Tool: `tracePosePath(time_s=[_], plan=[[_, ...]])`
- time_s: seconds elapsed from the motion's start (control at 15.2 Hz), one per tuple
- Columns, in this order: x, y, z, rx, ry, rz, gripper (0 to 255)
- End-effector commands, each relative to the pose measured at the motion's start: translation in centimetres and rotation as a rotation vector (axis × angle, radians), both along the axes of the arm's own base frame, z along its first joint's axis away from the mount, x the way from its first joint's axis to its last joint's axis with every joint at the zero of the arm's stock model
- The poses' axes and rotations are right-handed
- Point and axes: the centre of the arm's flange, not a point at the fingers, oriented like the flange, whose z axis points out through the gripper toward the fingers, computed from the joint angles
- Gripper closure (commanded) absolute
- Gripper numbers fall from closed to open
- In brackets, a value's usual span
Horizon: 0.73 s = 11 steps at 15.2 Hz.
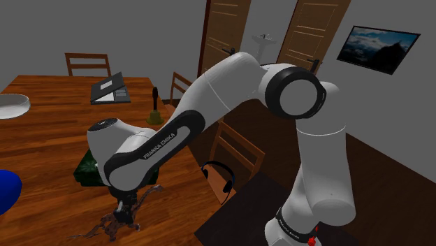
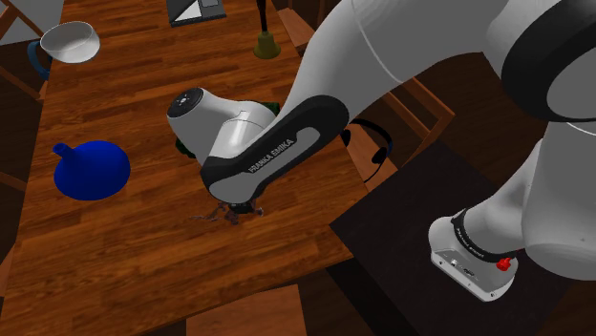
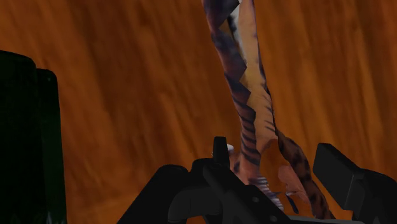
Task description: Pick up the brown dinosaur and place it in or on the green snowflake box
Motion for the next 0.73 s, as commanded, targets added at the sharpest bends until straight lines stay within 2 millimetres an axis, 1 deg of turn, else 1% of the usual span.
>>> tracePosePath(time_s=[0.0,0.07,0.66], plan=[[0.0,0.0,0.0,0.0,0.0,0.0,255],[0.0,0.0,0.0,0.0,0.0,0.0,255],[0.0,0.0,4.7,0.0,0.0,0.0,255]])
